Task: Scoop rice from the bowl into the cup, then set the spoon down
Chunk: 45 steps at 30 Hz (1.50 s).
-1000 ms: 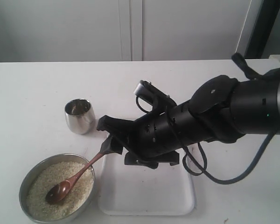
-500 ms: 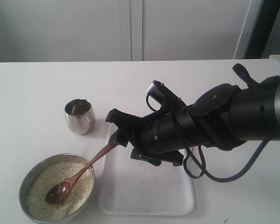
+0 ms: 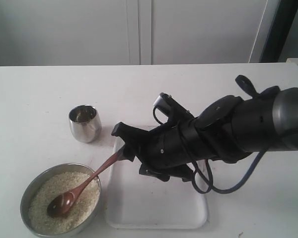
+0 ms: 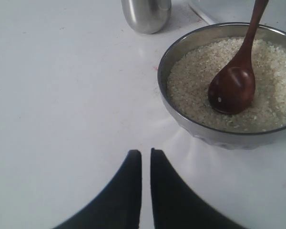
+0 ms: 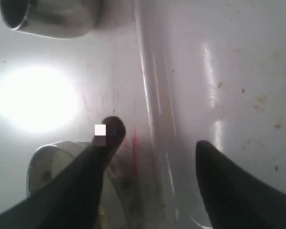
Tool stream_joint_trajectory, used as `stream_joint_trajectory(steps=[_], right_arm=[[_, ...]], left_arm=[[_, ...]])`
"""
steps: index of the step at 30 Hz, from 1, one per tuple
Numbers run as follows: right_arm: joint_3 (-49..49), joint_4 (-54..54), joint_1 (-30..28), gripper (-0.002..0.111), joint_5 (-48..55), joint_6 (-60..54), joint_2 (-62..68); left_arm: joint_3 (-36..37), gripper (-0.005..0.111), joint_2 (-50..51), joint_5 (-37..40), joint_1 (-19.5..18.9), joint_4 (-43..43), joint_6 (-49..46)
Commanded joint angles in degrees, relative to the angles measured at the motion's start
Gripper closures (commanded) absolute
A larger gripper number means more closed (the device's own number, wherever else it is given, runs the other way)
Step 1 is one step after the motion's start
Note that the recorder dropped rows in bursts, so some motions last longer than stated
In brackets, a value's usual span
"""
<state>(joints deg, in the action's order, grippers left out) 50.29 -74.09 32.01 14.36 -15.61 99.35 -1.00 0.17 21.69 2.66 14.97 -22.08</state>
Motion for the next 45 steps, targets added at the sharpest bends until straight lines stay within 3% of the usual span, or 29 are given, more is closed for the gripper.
stream_joint_trajectory(steps=[1,45], right_arm=[[0.5,-1.1,1.6,0.053,-3.3,-1.4,0.7],[8.2,-6.8,2.3,0.053,2.3,-5.6,6.8]], left_arm=[[0.3,0.092,-0.2,0.2,-0.2,0.4,-0.2],[0.3,0.092,-0.2,0.2,-0.2,0.4,-0.2]])
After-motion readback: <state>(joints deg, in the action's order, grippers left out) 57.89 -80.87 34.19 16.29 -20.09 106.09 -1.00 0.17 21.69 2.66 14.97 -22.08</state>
